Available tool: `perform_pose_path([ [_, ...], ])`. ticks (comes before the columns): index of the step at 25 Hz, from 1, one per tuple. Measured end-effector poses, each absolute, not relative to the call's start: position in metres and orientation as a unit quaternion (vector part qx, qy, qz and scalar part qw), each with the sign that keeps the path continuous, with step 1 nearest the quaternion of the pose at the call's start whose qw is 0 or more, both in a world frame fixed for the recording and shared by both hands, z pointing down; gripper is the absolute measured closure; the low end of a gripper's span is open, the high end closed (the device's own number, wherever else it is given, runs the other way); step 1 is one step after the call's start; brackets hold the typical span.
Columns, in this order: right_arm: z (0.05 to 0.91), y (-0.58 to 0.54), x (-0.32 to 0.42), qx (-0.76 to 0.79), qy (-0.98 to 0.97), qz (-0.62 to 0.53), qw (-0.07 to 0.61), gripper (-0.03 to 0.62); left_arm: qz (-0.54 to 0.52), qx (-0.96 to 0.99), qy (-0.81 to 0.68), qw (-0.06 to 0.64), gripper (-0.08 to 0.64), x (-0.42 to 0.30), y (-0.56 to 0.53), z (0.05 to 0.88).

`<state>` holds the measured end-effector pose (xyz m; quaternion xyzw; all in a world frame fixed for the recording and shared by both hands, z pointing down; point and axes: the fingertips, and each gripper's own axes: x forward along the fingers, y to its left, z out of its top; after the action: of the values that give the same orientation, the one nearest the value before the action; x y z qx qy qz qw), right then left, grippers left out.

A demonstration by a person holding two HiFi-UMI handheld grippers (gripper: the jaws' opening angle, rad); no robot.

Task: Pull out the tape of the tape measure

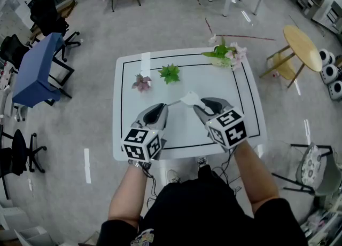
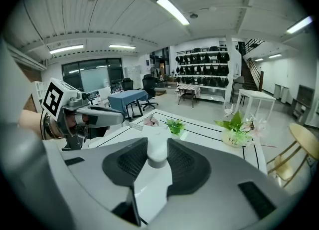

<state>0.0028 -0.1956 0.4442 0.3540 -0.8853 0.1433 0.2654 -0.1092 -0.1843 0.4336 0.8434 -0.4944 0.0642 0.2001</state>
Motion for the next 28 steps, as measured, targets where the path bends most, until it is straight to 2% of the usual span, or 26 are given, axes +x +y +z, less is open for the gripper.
perform_pose_path([
  [28,0.471,-0.214,0.036,0.409,-0.853,0.190,0.264,0.471,0.086,0.814,-0.528,0.227,0.528,-0.147,-0.200,0.453],
])
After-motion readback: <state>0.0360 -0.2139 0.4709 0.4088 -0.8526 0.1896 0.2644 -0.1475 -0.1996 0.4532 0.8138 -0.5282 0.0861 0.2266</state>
